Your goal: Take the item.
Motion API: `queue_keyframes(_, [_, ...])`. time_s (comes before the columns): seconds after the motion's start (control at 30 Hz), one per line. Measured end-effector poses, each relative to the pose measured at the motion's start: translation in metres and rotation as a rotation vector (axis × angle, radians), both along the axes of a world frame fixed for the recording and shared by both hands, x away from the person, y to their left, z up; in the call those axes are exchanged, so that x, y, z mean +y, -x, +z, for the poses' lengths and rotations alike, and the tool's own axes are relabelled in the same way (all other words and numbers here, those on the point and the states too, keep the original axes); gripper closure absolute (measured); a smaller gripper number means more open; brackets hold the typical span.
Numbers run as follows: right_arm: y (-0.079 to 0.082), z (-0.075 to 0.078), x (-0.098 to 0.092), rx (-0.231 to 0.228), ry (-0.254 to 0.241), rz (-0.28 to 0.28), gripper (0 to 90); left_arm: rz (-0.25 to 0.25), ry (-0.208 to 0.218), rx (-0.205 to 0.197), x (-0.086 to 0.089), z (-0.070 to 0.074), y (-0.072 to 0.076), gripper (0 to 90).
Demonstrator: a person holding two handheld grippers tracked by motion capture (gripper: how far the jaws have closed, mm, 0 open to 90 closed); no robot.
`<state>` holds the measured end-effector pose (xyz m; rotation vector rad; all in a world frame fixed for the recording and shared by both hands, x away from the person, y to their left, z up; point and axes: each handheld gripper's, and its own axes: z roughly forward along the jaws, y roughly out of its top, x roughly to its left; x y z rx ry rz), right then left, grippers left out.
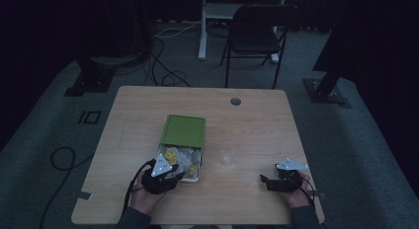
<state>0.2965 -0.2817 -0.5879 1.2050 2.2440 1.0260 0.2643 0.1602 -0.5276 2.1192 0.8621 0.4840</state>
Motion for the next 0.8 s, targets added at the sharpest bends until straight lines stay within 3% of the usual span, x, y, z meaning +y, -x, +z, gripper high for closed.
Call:
queue_keyframes(0.2, [0.000, 0.000, 0.000, 0.000, 0.000, 0.000, 19.4, 0.010, -0.037, -0.007, -0.003, -0.004, -0.003, 69.8])
queue_keyframes(0.23, [0.000, 0.000, 0.000, 0.000, 0.000, 0.000, 19.4, 0.005, -0.042, -0.009, -0.003, -0.003, -0.003, 77.9])
queue_keyframes(0.37, [0.000, 0.000, 0.000, 0.000, 0.000, 0.001, 19.1, 0.005, -0.044, -0.013, -0.004, -0.002, -0.004, 89.2])
queue_keyframes(0.8, [0.000, 0.000, 0.000, 0.000, 0.000, 0.002, 19.1, -0.026, 0.011, -0.008, 0.002, 0.010, -0.002, 90.0])
